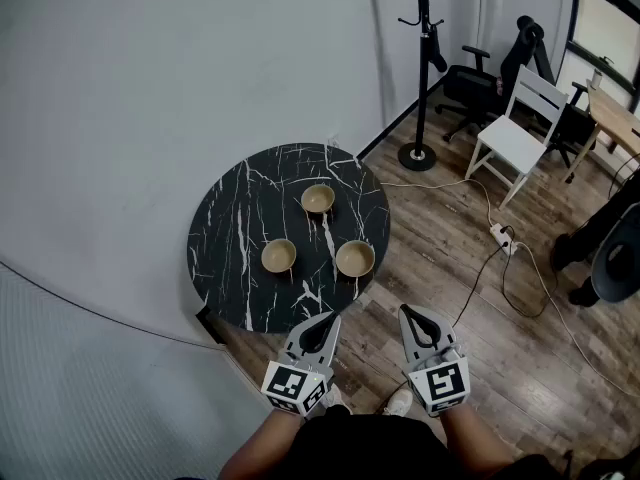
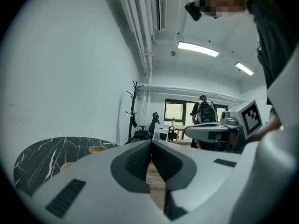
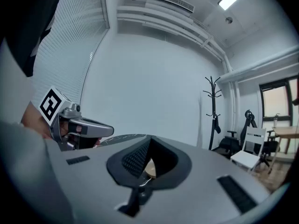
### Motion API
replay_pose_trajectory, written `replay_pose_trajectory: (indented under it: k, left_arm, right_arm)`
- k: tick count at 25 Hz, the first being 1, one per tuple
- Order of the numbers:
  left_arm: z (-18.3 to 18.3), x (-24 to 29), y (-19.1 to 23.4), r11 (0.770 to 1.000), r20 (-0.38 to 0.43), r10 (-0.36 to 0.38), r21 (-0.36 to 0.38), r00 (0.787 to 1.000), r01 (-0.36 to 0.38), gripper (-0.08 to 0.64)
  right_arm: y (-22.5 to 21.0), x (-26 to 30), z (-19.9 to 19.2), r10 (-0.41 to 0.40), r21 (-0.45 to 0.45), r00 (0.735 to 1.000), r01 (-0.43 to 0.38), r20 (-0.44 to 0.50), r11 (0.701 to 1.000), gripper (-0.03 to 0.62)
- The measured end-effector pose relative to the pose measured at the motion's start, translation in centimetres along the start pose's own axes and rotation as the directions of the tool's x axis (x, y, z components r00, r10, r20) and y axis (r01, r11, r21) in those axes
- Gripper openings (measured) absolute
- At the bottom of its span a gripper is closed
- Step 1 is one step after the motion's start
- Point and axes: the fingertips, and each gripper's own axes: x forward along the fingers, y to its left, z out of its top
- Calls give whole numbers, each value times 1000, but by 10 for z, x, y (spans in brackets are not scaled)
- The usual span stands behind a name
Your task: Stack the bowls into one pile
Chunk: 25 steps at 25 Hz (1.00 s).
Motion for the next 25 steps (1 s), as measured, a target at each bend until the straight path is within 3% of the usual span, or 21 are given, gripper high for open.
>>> replay_pose_trajectory:
  k: [8, 19, 25]
  left_arm:
    - [-4, -17, 7, 1000, -4, 6, 9, 1000, -6, 12]
    - [-16, -19, -22, 1000, -24, 4, 17, 1000, -4, 12]
    - [-24, -30, -25, 997, -36, 73, 36, 997, -72, 12]
  right_arm:
    - [14, 0, 9, -6, -9, 1000, 6, 23, 1000, 6]
    - [2, -31, 5, -26, 31, 999, 25, 24, 999, 9]
    - [0, -47, -4, 65, 20, 998, -66, 25, 998, 9]
